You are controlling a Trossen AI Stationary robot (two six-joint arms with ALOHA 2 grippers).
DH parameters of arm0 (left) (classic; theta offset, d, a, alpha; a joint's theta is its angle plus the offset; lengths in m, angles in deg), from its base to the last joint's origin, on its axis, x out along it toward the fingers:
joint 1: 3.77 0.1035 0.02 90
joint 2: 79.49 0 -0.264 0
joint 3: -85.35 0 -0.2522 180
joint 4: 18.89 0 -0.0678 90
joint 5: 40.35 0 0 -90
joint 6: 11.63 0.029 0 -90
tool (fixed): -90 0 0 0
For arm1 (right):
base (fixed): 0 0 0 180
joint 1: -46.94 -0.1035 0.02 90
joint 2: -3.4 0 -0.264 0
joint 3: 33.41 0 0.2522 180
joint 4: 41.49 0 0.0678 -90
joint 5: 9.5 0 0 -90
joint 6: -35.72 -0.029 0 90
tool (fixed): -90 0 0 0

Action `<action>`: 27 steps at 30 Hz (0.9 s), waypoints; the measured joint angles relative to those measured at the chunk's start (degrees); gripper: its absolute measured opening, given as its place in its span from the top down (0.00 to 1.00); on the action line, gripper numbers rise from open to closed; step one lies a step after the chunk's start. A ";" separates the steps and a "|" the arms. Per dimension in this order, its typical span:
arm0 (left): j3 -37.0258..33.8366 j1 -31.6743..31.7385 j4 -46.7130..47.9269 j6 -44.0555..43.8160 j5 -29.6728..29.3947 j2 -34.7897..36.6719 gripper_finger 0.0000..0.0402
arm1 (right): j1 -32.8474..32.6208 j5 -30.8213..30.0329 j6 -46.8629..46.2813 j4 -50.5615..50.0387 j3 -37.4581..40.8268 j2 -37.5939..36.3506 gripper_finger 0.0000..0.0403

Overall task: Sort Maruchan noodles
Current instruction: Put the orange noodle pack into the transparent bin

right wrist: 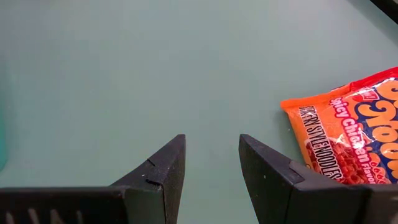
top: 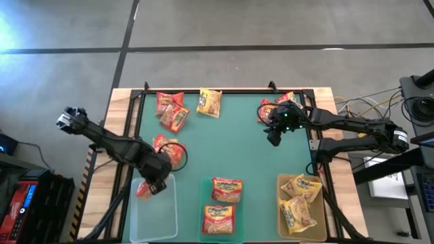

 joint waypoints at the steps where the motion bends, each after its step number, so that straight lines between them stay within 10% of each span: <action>1: -0.31 0.02 0.09 0.02 0.00 0.00 0.97 | 0.00 0.00 0.00 0.02 0.00 0.00 0.65; 27: -6.06 -1.64 0.62 0.57 2.92 -0.11 0.89 | 0.00 0.00 0.00 0.02 0.00 0.01 0.65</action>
